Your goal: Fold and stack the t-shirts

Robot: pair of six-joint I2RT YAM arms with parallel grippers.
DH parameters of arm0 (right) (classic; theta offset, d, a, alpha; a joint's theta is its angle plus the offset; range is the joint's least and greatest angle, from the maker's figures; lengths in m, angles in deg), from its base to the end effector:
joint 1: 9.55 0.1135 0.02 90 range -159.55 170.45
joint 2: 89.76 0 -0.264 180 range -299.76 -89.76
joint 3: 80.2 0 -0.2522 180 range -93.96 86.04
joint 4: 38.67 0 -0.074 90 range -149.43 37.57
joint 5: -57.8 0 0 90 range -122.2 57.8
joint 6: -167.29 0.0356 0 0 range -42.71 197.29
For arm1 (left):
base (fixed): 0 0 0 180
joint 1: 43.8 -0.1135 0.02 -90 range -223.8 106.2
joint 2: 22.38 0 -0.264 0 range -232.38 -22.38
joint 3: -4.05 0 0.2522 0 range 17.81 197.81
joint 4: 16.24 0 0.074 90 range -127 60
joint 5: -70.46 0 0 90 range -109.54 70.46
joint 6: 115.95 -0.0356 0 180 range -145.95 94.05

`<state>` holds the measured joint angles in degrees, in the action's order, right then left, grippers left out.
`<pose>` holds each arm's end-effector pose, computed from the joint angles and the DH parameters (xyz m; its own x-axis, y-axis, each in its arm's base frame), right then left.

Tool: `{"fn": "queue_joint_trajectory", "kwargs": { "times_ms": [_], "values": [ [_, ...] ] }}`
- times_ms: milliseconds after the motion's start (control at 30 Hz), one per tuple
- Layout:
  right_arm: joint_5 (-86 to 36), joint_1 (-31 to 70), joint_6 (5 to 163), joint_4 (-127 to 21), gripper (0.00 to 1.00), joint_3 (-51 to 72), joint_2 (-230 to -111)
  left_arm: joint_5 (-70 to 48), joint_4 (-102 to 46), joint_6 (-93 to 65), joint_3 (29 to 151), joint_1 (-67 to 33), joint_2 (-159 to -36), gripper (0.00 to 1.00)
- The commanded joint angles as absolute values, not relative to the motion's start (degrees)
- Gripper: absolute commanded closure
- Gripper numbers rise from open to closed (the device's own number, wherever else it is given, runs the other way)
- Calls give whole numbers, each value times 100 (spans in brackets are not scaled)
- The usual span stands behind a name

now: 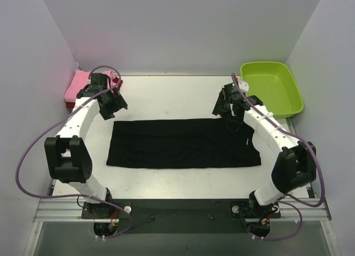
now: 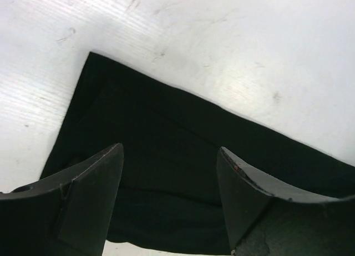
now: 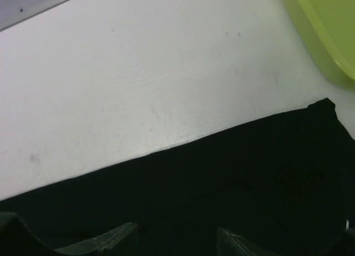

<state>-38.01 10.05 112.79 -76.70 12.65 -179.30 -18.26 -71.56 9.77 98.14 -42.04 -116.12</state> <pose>0.3339 0.1151 0.2960 -0.6489 0.3822 -0.6579 0.1421 0.9104 0.3887 0.3521 -0.0116 0.2887 -0.6899 -0.5628 -0.4553 -0.4425 0.8257 -0.3500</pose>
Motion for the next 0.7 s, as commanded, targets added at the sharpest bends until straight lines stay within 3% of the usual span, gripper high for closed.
{"fn": "queue_joint_trajectory", "kwargs": {
  "times_ms": [0,667],
  "values": [
    [-4037,1268,11297,-7845,44,1826,-17643,-2331,-7535,604,9761,-4240,-11994,23],
    [-4099,1410,11174,-7599,47,2767,-17141,-2552,-7069,402,10043,-4310,-13225,23]
  ]
}}
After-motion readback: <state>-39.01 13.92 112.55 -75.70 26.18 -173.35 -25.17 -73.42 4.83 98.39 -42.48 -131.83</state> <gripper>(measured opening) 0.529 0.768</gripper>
